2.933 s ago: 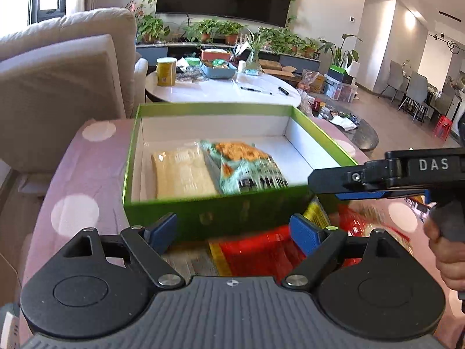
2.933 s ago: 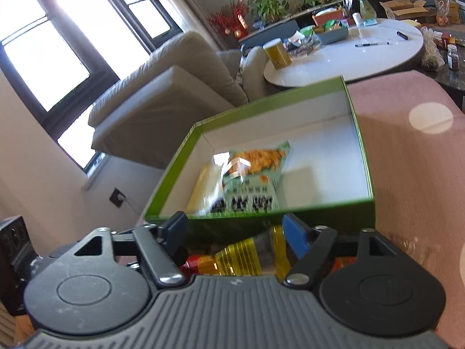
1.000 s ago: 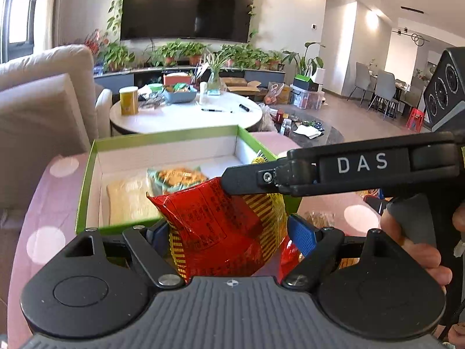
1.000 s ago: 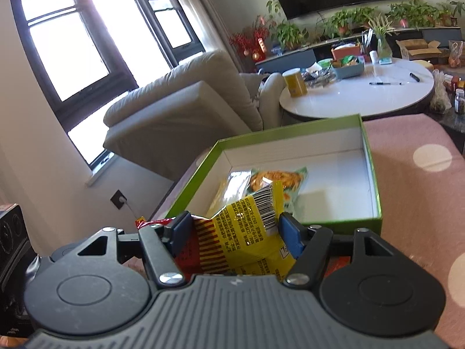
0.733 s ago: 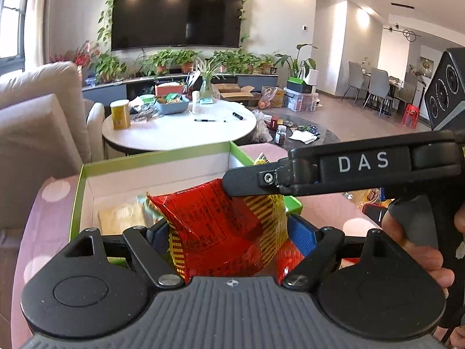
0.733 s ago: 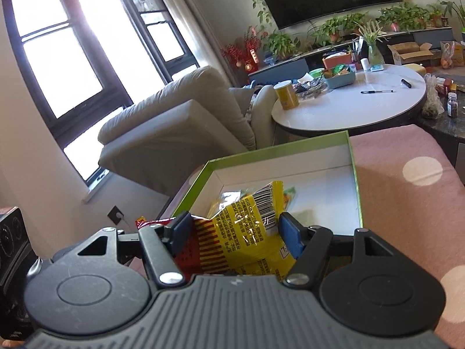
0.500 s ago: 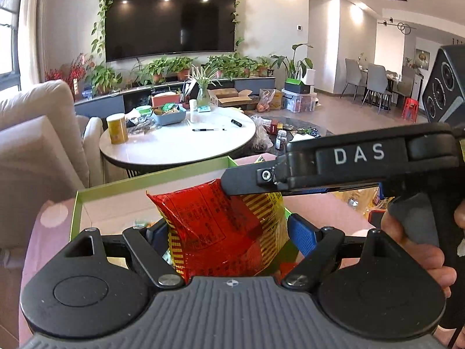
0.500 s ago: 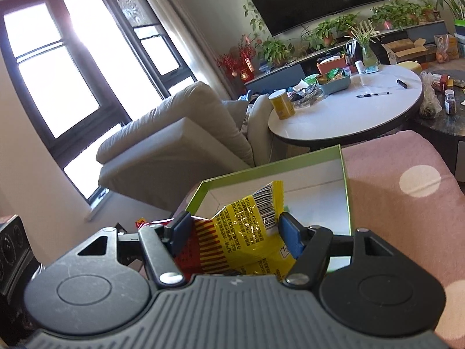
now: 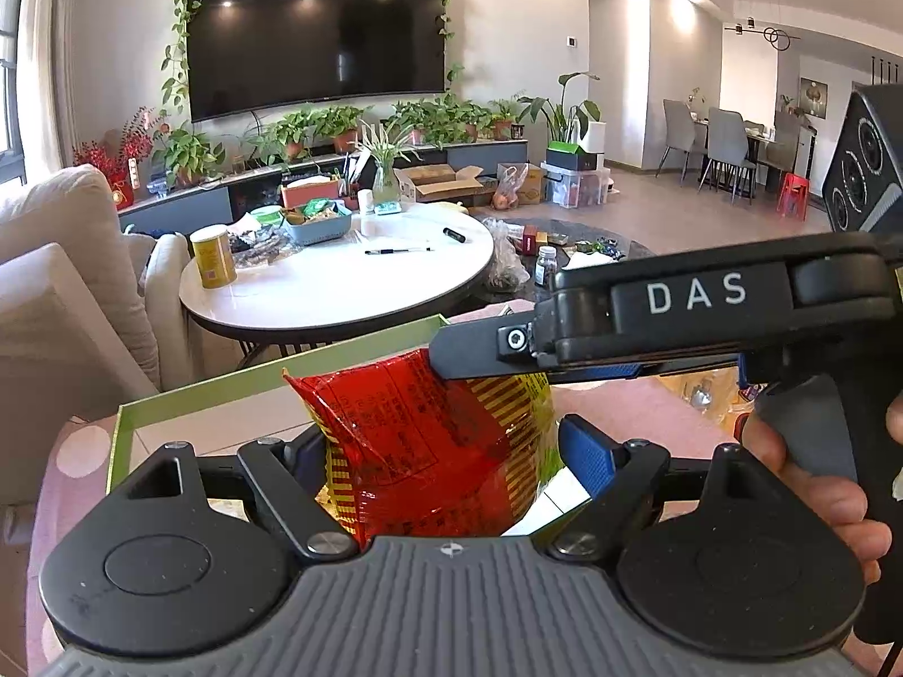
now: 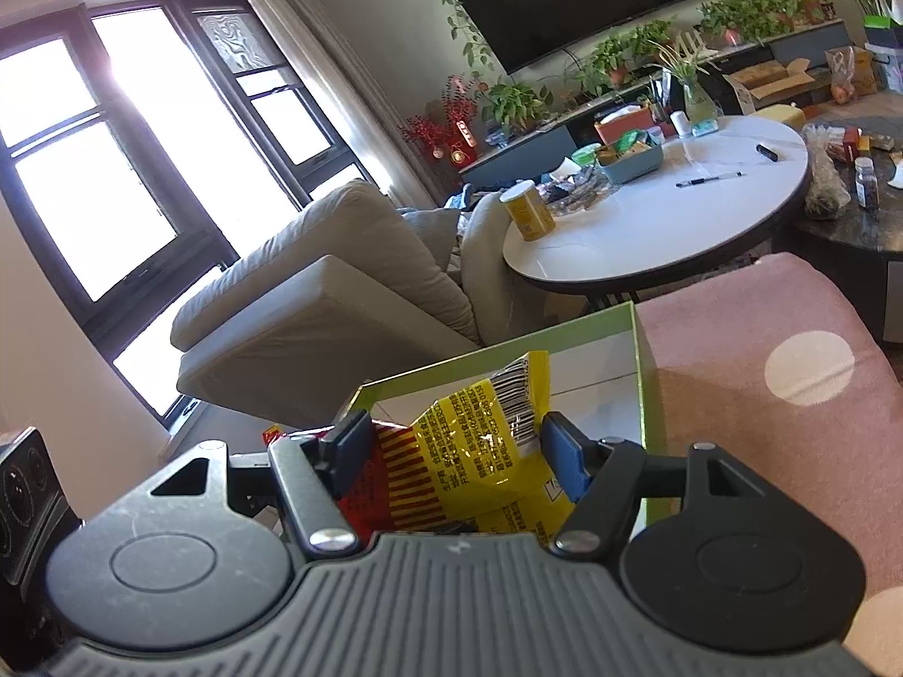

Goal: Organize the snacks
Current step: 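Carry the striped bag over the green box and lower it inside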

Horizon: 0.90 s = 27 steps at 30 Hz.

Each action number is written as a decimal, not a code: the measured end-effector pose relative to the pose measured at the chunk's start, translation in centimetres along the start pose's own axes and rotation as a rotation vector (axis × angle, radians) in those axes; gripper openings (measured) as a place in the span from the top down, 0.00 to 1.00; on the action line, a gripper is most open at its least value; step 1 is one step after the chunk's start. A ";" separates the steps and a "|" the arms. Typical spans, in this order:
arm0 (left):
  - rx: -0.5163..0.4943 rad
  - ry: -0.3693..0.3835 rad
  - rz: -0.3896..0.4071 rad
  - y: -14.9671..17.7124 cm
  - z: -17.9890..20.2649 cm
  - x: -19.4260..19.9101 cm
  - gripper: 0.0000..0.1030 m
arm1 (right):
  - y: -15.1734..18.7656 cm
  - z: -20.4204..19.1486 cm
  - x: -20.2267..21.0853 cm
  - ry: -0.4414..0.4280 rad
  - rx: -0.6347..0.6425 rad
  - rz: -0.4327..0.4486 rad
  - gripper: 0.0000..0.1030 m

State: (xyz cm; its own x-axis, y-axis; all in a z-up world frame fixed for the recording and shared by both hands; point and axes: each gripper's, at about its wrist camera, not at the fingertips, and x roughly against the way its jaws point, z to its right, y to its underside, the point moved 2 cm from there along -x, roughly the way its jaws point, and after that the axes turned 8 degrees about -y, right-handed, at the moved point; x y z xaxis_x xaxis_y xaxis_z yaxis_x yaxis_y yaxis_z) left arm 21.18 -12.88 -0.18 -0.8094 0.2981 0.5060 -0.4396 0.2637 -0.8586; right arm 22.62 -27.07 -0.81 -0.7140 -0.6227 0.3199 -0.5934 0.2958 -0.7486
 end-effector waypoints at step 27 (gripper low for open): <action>0.022 0.003 -0.108 1.6 -0.1 -4.5 0.23 | 0.5 4.0 -0.2 0.006 -0.133 -0.013 0.34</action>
State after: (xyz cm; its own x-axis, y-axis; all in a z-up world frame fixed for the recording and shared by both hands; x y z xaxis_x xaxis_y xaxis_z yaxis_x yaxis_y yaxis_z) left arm 24.15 -13.67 -3.86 -0.7554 0.2717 0.5963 -0.5329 0.2747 -0.8003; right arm 23.93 -29.71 -3.52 -0.7081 -0.6230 0.3324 -0.6460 0.3815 -0.6612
